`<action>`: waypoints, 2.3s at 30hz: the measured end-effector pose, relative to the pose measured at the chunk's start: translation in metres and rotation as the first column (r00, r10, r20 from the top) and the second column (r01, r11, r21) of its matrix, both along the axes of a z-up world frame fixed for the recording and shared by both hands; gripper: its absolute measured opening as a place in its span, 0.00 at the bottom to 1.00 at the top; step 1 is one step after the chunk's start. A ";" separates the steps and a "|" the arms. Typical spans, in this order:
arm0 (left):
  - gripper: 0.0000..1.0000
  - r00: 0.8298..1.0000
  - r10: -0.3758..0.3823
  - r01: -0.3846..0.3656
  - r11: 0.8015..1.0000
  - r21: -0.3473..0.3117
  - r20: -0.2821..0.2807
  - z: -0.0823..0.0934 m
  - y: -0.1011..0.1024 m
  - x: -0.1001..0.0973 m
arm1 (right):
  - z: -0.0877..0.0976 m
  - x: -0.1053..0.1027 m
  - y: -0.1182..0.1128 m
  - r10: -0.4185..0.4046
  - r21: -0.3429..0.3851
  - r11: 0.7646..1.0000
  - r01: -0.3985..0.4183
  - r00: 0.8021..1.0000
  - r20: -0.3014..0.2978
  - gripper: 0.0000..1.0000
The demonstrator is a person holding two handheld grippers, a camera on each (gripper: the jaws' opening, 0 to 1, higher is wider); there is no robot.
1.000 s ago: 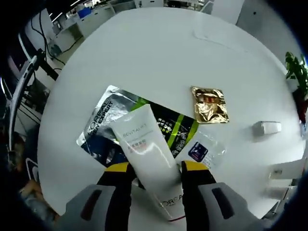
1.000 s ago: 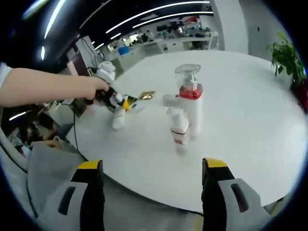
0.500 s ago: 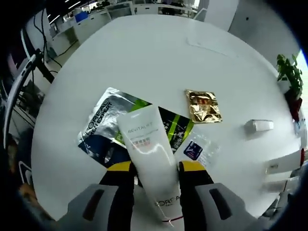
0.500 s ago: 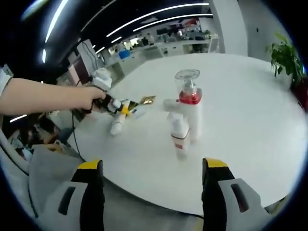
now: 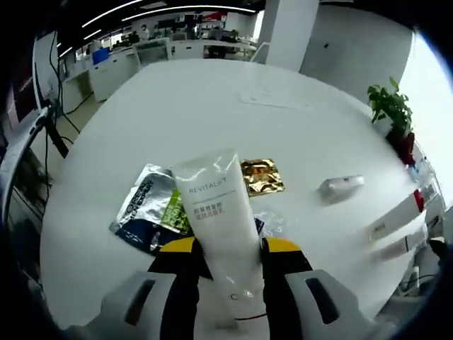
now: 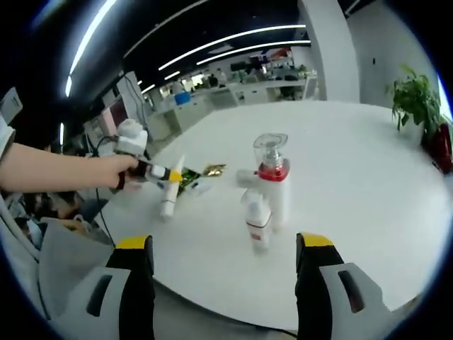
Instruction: Arrange the skincare products in the storage area until every visible bottle or jar stands upright without overlapping.
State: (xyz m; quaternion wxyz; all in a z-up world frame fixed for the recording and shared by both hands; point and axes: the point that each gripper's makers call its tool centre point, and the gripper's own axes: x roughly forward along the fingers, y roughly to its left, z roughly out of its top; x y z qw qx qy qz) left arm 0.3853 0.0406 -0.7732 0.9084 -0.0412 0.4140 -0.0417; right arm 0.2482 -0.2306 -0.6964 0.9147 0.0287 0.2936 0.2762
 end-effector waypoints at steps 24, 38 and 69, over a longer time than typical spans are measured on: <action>0.28 0.942 -0.278 0.247 0.954 0.169 0.191 0.035 -0.041 -0.058 | 0.058 0.005 0.034 0.137 -0.026 0.990 -0.136 0.949 0.284 0.71; 0.28 0.907 -0.319 0.285 0.946 0.158 0.275 0.047 -0.077 -0.095 | 0.035 0.029 0.141 0.399 0.106 0.904 -0.415 0.906 0.144 0.62; 0.30 0.827 -0.464 0.403 0.883 0.240 0.317 0.048 -0.108 -0.125 | -0.015 0.020 0.177 0.494 -0.044 0.869 -0.492 0.867 0.069 0.13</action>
